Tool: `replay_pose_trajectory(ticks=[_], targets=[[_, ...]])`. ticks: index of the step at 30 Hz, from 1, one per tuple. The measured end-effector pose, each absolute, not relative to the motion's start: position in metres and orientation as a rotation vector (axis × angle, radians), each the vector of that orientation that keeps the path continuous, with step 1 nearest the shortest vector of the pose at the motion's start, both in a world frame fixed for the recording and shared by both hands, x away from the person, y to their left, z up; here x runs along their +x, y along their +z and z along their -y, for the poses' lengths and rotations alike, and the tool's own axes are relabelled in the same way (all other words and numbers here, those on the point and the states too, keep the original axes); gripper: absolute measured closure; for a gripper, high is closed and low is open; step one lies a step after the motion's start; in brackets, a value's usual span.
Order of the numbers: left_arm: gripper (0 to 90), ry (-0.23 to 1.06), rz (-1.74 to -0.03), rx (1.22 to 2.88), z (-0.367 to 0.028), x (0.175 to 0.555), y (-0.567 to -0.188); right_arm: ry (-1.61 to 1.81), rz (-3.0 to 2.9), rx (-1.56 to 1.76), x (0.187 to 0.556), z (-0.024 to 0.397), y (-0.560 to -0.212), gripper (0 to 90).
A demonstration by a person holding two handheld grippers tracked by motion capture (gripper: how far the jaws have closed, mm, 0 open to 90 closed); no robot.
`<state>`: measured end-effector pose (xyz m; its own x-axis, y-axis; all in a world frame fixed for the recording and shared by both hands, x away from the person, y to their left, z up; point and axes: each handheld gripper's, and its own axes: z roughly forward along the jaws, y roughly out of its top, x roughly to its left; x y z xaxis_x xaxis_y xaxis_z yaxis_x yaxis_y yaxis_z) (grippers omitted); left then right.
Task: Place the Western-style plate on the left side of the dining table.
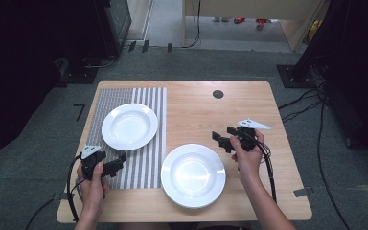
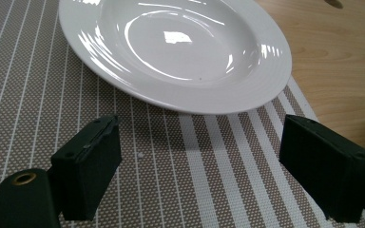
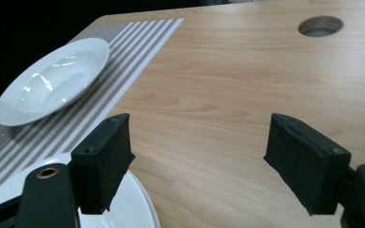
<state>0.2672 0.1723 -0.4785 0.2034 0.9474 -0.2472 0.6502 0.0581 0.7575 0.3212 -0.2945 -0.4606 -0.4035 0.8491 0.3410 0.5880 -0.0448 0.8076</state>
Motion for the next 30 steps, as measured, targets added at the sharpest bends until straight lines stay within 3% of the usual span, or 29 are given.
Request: replay_pose_trajectory(ticks=[30], targets=[[13.5, 0.552, -1.584, 1.728, -0.201, 0.230, -0.500, 1.273, -1.836, 1.698, 0.259, 0.397, -0.497, 22.6]])
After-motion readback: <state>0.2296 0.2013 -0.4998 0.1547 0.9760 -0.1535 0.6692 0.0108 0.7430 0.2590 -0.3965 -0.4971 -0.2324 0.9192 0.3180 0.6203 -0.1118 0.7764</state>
